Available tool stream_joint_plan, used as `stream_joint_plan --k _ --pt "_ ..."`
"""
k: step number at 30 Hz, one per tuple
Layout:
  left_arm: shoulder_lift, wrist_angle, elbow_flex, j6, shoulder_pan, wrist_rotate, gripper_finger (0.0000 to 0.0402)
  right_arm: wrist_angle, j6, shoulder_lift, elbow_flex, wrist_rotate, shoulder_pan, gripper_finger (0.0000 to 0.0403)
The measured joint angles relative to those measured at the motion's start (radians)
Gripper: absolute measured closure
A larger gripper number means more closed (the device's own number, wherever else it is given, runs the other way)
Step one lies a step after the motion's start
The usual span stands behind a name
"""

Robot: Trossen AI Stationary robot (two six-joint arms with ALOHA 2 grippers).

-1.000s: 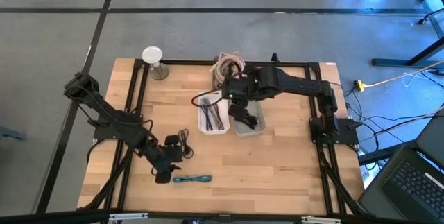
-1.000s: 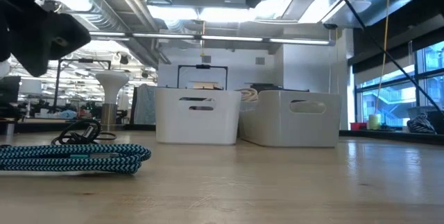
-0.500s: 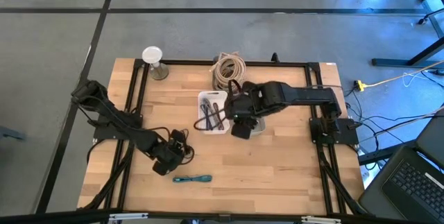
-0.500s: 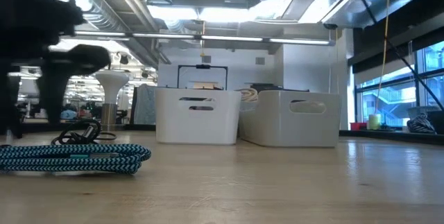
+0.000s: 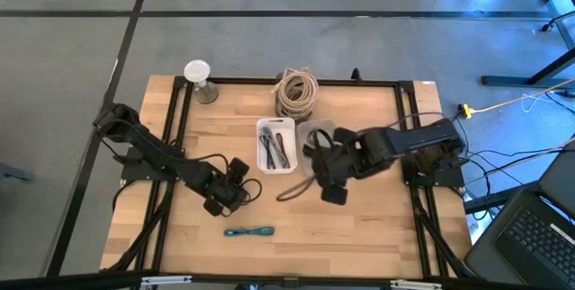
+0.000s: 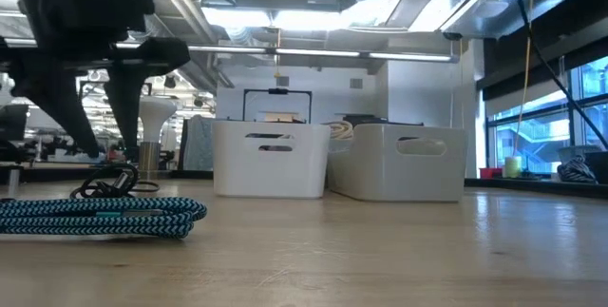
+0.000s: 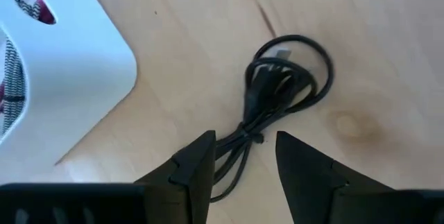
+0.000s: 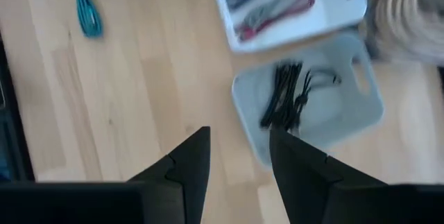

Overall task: Pick & Place USB Port
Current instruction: Put the blue patterned charger cable into the white bin

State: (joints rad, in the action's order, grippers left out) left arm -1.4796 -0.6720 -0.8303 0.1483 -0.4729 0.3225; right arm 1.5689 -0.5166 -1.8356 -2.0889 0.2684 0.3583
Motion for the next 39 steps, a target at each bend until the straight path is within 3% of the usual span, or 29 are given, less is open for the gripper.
stream_joint_plan --k 6,9,16,19,26,32,39 --pt "0.0 0.001 0.0 0.052 0.033 -0.009 0.0258 -0.013 -0.159 0.107 0.23 0.05 0.063 0.0251" --pt "0.0 0.012 0.0 0.051 0.039 -0.039 0.0258 -0.108 -0.215 0.153 0.339 0.047 0.086 0.0251" --pt "0.0 0.029 -0.004 -0.164 -0.047 -0.192 0.0258 -0.556 -0.126 0.163 0.538 -0.196 0.151 0.0251" --pt "0.0 0.134 -0.006 -0.279 -0.105 -0.25 0.0258 -0.57 -0.132 0.16 0.576 -0.206 0.166 0.0251" --pt "-0.053 0.414 -0.008 -0.403 -0.215 -0.228 0.0258 -0.545 -0.156 0.16 0.592 -0.148 0.166 0.0251" --pt "-0.153 0.437 -0.007 -0.525 -0.223 -0.233 0.0258 -0.544 -0.129 0.16 0.592 -0.144 0.164 0.0251" --pt "-0.248 0.471 -0.011 -0.557 -0.218 -0.229 0.0258 -0.547 -0.13 0.16 0.592 -0.129 0.164 0.0251"
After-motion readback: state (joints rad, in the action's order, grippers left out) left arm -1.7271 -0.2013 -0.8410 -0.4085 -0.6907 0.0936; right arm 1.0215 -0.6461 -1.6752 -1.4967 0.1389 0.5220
